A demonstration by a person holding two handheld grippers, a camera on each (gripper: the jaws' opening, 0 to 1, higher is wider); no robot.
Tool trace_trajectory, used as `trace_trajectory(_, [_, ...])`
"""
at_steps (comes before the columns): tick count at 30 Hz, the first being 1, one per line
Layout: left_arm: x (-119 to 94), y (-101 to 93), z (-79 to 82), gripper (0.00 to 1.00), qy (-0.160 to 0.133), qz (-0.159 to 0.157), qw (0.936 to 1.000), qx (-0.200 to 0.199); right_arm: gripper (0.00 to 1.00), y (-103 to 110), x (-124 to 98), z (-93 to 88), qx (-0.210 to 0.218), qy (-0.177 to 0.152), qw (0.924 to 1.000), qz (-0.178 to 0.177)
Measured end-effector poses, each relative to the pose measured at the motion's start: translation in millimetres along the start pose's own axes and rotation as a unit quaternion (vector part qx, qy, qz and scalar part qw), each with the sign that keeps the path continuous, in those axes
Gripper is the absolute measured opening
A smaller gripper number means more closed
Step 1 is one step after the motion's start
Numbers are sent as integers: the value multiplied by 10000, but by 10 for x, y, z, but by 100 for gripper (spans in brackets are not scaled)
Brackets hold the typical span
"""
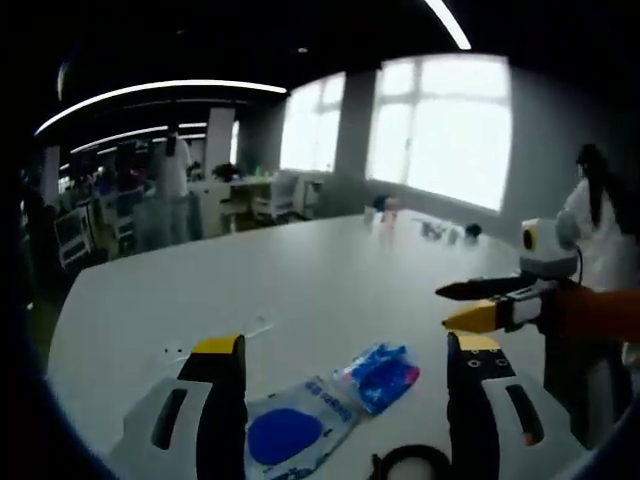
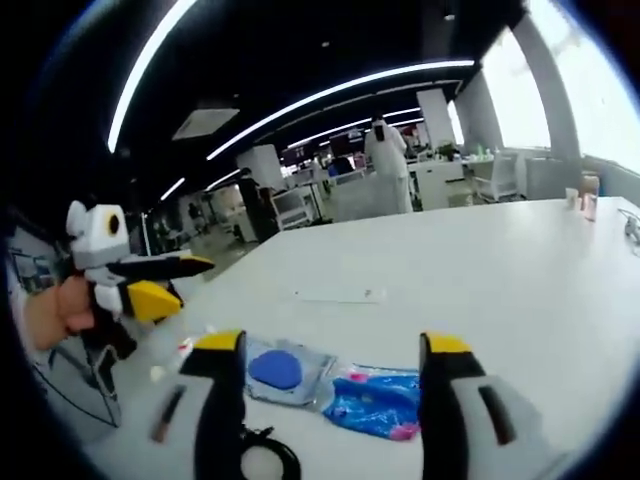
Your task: Arrange the tabletop items into an orderly group along one side of the table until the central work area is clear of visible clutter.
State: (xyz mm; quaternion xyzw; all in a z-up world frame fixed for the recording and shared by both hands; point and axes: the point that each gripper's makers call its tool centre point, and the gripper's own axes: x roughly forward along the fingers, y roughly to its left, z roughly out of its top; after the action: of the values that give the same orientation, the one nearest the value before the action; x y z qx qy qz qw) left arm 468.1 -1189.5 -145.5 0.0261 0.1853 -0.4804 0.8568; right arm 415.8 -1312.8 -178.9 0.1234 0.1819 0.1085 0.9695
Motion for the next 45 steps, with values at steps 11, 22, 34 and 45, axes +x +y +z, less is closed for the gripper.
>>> trace_trajectory(11, [-208, -118, -166, 77, 45, -37, 9999, -99, 68, 260, -145, -218, -50, 146, 9998, 125])
trace_trajectory(22, [-385, -263, -494, 76, 263, -75, 9995, -159, 66, 449, -249, -644, -33, 578, 9980, 243])
trace_trajectory(34, [-535, -380, -733, 75, 475, -175, 9984, -254, 66, 550, -280, -769, -41, 704, 9971, 301])
trace_trajectory(45, [-552, -447, -1122, 74, 791, -220, 9961, -319, 64, 550, -243, -1014, -239, 996, 9944, 271])
